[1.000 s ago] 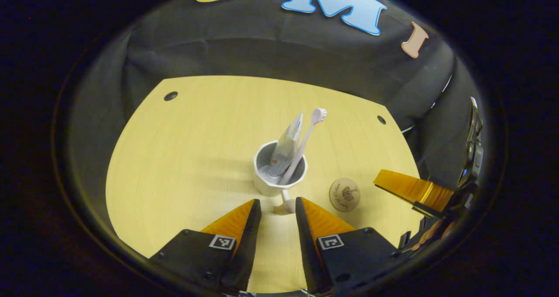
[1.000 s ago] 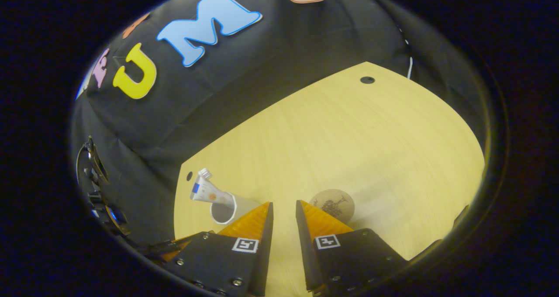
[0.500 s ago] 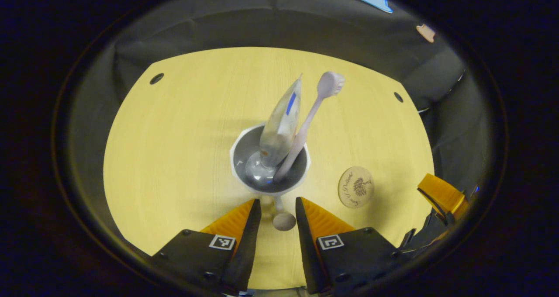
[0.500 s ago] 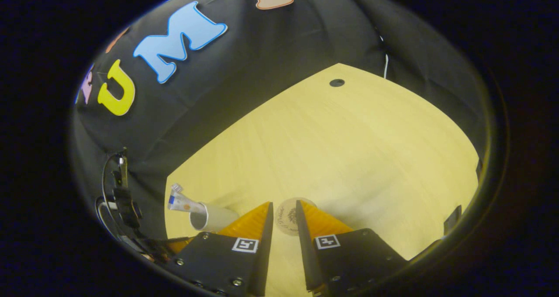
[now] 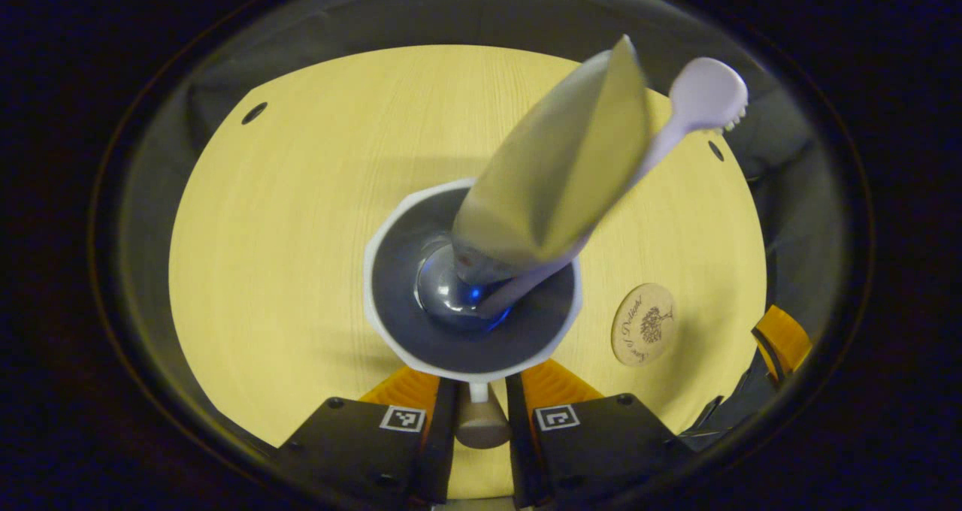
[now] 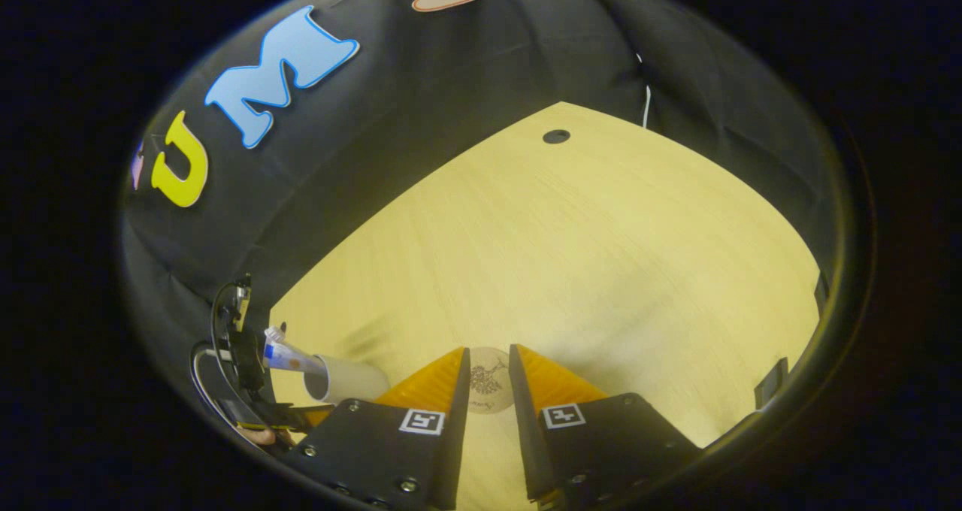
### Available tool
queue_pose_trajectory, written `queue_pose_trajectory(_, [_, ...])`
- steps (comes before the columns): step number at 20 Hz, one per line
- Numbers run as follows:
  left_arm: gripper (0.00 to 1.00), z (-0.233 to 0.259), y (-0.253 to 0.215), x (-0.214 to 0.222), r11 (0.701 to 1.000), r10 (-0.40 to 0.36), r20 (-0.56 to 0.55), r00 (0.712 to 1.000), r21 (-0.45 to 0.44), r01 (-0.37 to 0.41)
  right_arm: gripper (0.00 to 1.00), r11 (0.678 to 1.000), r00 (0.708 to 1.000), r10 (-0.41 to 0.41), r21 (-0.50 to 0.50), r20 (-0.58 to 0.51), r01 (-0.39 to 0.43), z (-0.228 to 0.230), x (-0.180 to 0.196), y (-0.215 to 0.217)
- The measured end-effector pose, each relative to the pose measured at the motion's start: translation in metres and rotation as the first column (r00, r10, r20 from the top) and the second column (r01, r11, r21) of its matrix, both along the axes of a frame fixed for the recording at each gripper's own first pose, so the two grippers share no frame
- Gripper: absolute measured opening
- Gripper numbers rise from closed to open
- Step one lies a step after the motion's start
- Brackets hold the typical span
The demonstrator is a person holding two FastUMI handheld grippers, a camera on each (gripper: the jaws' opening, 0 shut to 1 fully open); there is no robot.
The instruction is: Put the toothbrush and toothpaste on the desktop into the cup, then pick up the cup and place it on the coaster on the desktop.
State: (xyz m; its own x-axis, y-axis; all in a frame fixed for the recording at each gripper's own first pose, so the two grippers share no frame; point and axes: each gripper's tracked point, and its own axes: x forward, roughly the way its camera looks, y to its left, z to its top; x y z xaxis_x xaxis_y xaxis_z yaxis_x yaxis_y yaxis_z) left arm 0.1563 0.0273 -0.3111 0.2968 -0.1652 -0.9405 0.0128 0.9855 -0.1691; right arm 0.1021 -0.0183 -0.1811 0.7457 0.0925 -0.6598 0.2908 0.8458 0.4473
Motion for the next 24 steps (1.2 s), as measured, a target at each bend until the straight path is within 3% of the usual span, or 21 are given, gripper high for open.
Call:
queue_pose_trajectory(2, [0.35,0.005,0.008,-0.004,1.000,0.010,0.016,1.000,-0.008,-0.010,0.33,1.000,1.000,-0.004,0.003,-0.013,0.004,-0.005,0.001,-0.002])
queue_pose_trajectory(7, [0.34,0.012,-0.017,-0.002,0.998,-0.015,0.049,0.999,-0.057,0.017,0.33,1.000,1.000,-0.006,0.001,-0.011,0.006,-0.006,0.003,-0.004])
queue_pose_trajectory(16, [0.35,0.036,-0.079,-0.006,0.984,-0.173,0.110,0.979,-0.027,0.177,0.33,1.000,1.000,-0.030,0.006,-0.005,0.030,-0.003,-0.003,-0.017])
queue_pose_trajectory(24, [0.35,0.035,-0.134,-0.021,0.959,-0.275,0.109,0.955,-0.033,0.280,0.33,0.993,0.993,-0.118,0.014,-0.023,0.118,-0.010,-0.025,-0.053])
